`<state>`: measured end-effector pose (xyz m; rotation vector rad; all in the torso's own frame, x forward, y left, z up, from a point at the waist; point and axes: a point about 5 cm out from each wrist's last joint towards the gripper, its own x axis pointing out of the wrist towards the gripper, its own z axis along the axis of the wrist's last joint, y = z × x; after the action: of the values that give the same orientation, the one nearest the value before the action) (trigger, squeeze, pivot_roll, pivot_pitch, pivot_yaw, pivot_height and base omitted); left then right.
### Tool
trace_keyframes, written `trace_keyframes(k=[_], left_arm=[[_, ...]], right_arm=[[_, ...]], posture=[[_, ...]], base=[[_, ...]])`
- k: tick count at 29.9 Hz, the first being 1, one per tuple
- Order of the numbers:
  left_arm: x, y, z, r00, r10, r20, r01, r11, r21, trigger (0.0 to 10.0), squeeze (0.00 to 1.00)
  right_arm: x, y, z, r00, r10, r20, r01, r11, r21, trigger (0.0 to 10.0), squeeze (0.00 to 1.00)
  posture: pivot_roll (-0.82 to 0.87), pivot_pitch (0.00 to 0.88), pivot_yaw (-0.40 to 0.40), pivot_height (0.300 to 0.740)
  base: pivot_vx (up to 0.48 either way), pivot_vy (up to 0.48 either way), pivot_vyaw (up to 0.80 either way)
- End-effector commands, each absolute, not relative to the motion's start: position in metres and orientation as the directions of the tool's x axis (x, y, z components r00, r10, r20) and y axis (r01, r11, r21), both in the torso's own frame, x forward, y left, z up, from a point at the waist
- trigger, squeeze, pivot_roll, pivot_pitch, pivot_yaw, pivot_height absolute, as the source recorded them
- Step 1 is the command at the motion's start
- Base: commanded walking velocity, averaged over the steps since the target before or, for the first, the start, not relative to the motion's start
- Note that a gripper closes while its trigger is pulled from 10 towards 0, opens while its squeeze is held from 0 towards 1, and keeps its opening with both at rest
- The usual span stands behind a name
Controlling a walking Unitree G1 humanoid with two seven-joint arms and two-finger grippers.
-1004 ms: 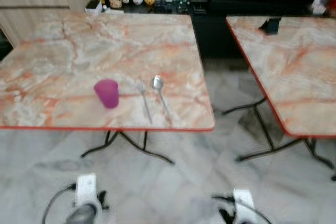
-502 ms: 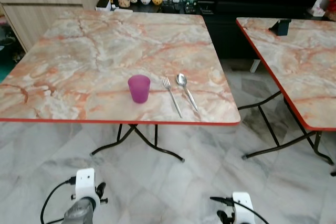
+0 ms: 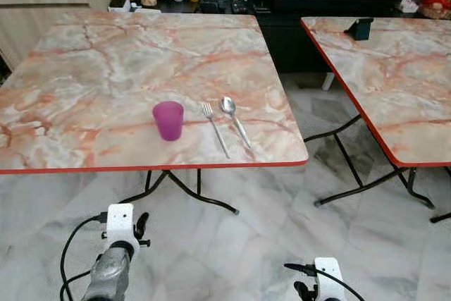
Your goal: Setting the table
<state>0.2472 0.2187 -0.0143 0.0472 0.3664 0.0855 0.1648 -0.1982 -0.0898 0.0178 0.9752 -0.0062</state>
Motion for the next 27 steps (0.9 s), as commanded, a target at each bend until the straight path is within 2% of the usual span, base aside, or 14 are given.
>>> trace_keyframes(k=[1,4,9,14,17,20,21,22,24,27], left_arm=[[0.238,0.221,-0.012,0.947,0.086,-0.310,-0.059,0.994,0.095,10.0,0.00],[0.224,0.229,-0.002,0.964,0.123,-0.236,-0.102,0.990,0.100,10.0,0.00],[0.205,0.220,0.019,0.985,0.103,-0.139,-0.090,0.991,0.099,10.0,0.00],[0.198,0.216,0.032,0.990,0.104,-0.090,-0.094,0.989,0.115,10.0,0.00],[0.195,0.215,0.054,0.991,0.136,-0.006,-0.134,0.984,0.113,10.0,0.00],[0.201,0.220,0.077,0.981,0.178,0.072,-0.185,0.977,0.104,10.0,0.00],[0.214,0.218,0.094,0.978,0.170,0.121,-0.182,0.979,0.096,10.0,0.00],[0.214,0.218,0.094,0.978,0.170,0.121,-0.182,0.979,0.096,10.0,0.00],[0.236,0.213,0.110,0.974,0.138,0.179,-0.155,0.984,0.086,10.0,0.00],[0.243,0.212,0.114,0.971,0.144,0.192,-0.159,0.985,0.069,10.0,0.00]], right_arm=[[0.164,-0.201,-0.090,0.562,-0.006,-0.827,0.014,1.000,0.002,10.0,0.00],[0.164,-0.201,-0.090,0.562,-0.004,-0.827,0.008,1.000,0.001,10.0,0.00],[0.164,-0.203,-0.089,0.562,-0.005,-0.827,0.003,1.000,-0.003,10.0,0.00],[0.164,-0.203,-0.089,0.563,-0.006,-0.826,0.004,1.000,-0.004,10.0,0.00],[0.165,-0.204,-0.089,0.565,-0.008,-0.825,0.004,1.000,-0.007,10.0,0.00],[0.164,-0.204,-0.089,0.567,-0.013,-0.824,0.010,1.000,-0.009,10.0,0.00],[0.165,-0.205,-0.089,0.566,-0.014,-0.824,0.007,1.000,-0.011,10.0,0.00],[0.165,-0.205,-0.089,0.566,-0.014,-0.824,0.007,1.000,-0.011,10.0,0.00],[0.164,-0.204,-0.089,0.566,-0.011,-0.825,0.007,1.000,-0.009,10.0,0.00],[0.164,-0.204,-0.089,0.566,-0.010,-0.824,0.007,1.000,-0.008,10.0,0.00]], posture=[[0.06,0.000,-0.057,0.740],[0.07,0.000,-0.062,0.740],[0.09,0.000,-0.067,0.740],[0.09,0.000,-0.067,0.740],[0.08,0.000,-0.071,0.740],[0.09,0.000,-0.075,0.740],[0.10,0.000,-0.083,0.740],[0.10,0.000,-0.083,0.740],[0.09,0.000,-0.083,0.740],[0.09,0.000,-0.083,0.740]], base=[[0.000,0.000,0.00],[0.000,0.000,0.00],[0.000,0.000,0.00],[0.000,0.000,0.00],[0.000,0.000,0.00],[0.000,0.000,0.00],[0.000,0.000,0.00],[0.000,0.000,0.00],[0.000,0.000,0.00],[0.084,0.000,0.00]])
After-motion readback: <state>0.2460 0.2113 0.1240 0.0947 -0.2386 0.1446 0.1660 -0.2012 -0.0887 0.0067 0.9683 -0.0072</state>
